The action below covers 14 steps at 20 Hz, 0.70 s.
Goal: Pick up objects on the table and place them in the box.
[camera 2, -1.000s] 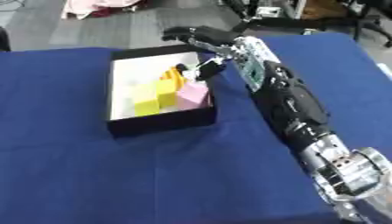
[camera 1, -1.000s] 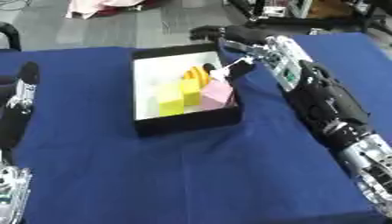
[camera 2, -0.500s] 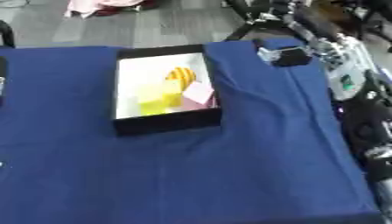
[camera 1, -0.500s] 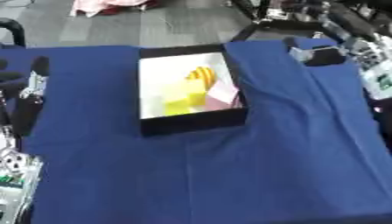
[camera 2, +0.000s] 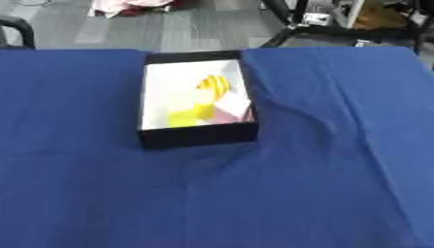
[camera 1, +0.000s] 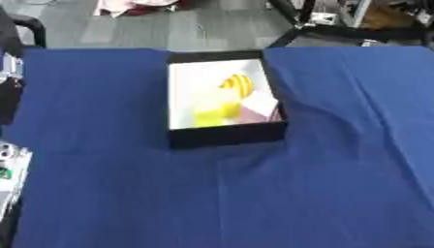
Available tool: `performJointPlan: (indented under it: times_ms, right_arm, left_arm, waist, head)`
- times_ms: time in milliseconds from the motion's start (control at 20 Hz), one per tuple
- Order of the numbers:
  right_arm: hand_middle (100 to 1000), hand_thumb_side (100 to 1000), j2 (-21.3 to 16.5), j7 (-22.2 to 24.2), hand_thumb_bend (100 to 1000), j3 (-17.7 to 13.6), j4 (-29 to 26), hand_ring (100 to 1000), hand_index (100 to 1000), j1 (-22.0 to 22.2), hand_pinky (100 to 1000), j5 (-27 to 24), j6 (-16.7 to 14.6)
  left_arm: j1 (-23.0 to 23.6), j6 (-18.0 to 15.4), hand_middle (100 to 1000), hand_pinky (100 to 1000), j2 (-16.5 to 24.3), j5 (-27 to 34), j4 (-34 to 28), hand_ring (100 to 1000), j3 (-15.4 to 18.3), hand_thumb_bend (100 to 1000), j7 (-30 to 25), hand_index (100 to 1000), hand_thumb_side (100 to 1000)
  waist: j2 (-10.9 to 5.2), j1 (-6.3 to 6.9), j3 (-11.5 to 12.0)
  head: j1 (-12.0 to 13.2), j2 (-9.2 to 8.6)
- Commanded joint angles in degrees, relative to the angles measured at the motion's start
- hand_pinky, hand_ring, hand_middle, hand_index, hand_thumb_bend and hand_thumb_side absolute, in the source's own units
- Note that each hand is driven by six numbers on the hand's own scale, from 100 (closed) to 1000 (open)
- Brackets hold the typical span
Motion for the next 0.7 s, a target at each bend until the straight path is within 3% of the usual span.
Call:
performJointPlan:
  times_ms: [50,250,350,400,500,700]
  right_arm:
    - [777,528,2.17,-2.73,100,0.09,-5.00,838,800,2.10,810,-2.86,2.46]
    - [774,527,4.22,-6.39,100,2.57,-11.33,836,799,8.67,808,-6.90,3.69]
    - [770,525,4.04,-8.25,100,3.75,-23.26,832,797,20.25,806,-16.84,4.50]
    - [769,525,3.96,-7.76,100,3.83,-28.14,832,797,23.36,805,-21.41,6.27]
    - [769,526,3.98,-5.68,100,3.55,-34.07,832,797,26.02,805,-26.83,9.85]
    - [765,525,4.24,-3.07,100,2.92,-38.15,828,793,27.03,803,-30.23,13.34]
  left_arm:
    - [-0.33,-0.93,602,783,0.46,0.86,0.14,623,-1.04,716,1.15,802,716]
    - [-0.31,-1.74,606,784,0.05,0.95,0.59,626,-1.90,712,0.39,807,724]
    - [-0.21,-2.01,606,784,-0.04,0.83,0.63,625,-2.64,707,-0.52,803,737]
    - [-0.20,-2.07,606,784,-0.13,0.75,0.67,625,-2.81,705,-0.91,802,742]
    - [-0.11,-2.10,606,784,-0.26,0.75,0.80,625,-2.96,698,-1.30,801,763]
    - [-0.10,-2.29,607,784,-0.48,0.81,0.74,626,-3.04,692,-1.62,802,777]
  waist:
    - [-2.03,-0.02,-0.01]
    - [-2.55,-0.16,0.70]
    - [-3.24,-0.30,1.72]
    - [-3.43,-0.35,2.06]
    - [-3.56,-0.38,2.27]
    - [-3.67,-0.40,2.16]
  head:
    - [-0.24,-0.11]
    - [-1.15,-0.11]
    - [-2.26,-0.11]
    - [-2.60,-0.11]
    - [-2.79,-0.11]
    - [-2.87,-0.11]
